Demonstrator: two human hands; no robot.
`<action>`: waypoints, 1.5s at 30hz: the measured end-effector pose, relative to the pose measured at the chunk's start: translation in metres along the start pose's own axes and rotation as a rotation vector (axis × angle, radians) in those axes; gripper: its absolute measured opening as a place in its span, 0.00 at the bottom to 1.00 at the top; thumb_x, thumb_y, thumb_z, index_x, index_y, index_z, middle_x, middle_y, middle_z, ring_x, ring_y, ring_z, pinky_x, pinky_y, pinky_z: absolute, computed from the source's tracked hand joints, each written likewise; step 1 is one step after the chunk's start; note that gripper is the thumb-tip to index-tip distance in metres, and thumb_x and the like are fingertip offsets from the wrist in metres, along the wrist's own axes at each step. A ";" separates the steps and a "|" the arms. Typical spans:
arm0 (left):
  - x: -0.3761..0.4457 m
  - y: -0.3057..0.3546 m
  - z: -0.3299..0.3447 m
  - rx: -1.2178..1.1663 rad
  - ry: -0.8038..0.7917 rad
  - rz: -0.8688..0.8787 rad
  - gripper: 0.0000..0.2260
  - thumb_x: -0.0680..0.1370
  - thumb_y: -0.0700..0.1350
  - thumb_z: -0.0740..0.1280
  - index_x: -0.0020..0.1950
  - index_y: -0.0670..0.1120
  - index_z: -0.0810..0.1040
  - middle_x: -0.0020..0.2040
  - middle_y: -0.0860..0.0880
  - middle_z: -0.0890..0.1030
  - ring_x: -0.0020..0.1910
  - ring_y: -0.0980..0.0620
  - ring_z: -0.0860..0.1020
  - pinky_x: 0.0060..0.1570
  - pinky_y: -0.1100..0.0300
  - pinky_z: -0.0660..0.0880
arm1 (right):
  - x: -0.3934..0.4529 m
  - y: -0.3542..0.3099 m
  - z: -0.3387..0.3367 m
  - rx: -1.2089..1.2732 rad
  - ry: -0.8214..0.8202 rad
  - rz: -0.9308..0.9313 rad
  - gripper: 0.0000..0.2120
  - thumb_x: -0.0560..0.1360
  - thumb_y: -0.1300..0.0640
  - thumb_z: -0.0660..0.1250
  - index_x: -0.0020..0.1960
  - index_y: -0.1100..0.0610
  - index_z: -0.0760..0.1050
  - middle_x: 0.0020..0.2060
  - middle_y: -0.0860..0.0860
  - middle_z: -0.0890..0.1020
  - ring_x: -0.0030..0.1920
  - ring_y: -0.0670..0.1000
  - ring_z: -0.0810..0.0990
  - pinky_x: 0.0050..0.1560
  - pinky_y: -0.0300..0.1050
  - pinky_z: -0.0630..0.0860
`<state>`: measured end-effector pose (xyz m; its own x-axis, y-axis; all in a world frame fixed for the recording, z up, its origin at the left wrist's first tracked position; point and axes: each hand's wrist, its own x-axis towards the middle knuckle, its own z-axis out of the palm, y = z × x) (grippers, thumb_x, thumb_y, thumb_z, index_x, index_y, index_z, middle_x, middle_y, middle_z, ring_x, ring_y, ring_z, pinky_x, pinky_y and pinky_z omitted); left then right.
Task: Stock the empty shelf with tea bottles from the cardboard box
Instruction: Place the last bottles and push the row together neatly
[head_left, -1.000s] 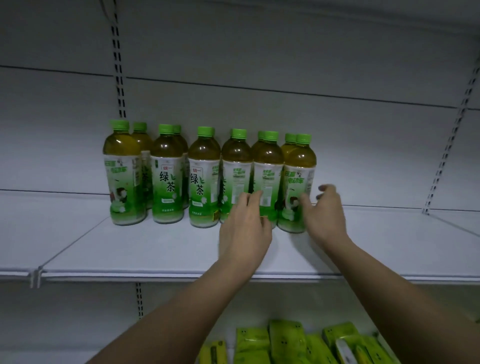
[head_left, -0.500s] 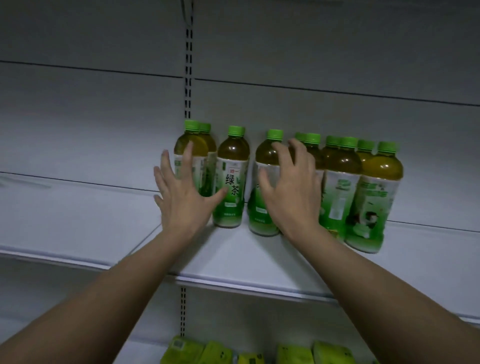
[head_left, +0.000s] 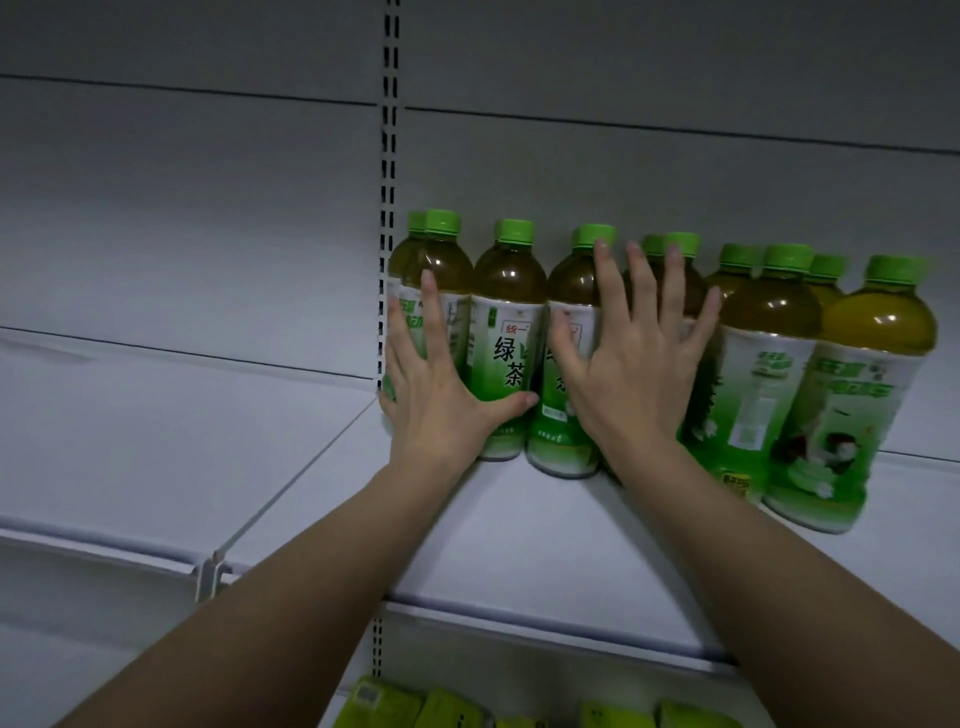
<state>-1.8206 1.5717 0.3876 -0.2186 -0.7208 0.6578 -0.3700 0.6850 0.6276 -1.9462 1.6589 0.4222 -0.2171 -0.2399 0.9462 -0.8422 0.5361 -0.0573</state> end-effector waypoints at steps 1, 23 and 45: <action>0.000 -0.001 0.000 -0.003 0.000 0.006 0.64 0.56 0.66 0.76 0.72 0.63 0.27 0.79 0.48 0.38 0.78 0.43 0.46 0.69 0.31 0.56 | 0.000 0.000 0.004 -0.015 0.011 0.003 0.32 0.78 0.36 0.52 0.77 0.47 0.55 0.76 0.51 0.64 0.78 0.56 0.55 0.74 0.66 0.47; -0.008 -0.004 0.002 0.075 0.020 0.069 0.58 0.61 0.68 0.73 0.73 0.66 0.31 0.78 0.43 0.38 0.77 0.39 0.44 0.71 0.36 0.55 | -0.007 0.008 0.016 -0.021 0.104 -0.039 0.35 0.74 0.34 0.57 0.77 0.46 0.57 0.75 0.50 0.65 0.77 0.56 0.56 0.74 0.66 0.47; -0.052 0.085 0.021 0.442 -0.088 0.375 0.48 0.66 0.74 0.60 0.74 0.62 0.32 0.76 0.51 0.30 0.75 0.41 0.33 0.67 0.26 0.45 | -0.003 0.111 -0.104 0.021 -0.003 0.078 0.30 0.74 0.39 0.62 0.72 0.48 0.62 0.70 0.55 0.64 0.71 0.57 0.63 0.69 0.66 0.62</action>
<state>-1.8593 1.6650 0.3978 -0.4747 -0.4565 0.7525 -0.5898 0.7996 0.1130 -1.9872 1.8034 0.4467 -0.2840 -0.2007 0.9376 -0.8328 0.5362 -0.1374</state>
